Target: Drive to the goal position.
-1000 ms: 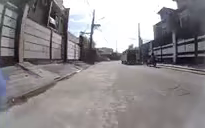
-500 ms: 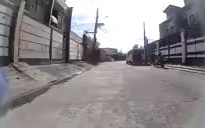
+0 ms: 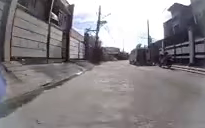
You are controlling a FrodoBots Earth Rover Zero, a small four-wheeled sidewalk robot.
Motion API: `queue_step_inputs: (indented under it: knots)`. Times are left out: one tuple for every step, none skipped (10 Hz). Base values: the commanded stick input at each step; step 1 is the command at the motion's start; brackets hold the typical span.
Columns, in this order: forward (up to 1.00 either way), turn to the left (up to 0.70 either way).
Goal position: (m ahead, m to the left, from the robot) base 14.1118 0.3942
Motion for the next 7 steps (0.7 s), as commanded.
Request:
queue_step_inputs:
  knots:
    - [1.0,0.0]
    - [1.0,0.0]
    - [1.0,0.0]
    - [1.0,0.01]
    - [1.0,0.03]
    - [1.0,0.02]
    - [1.0,0.0]
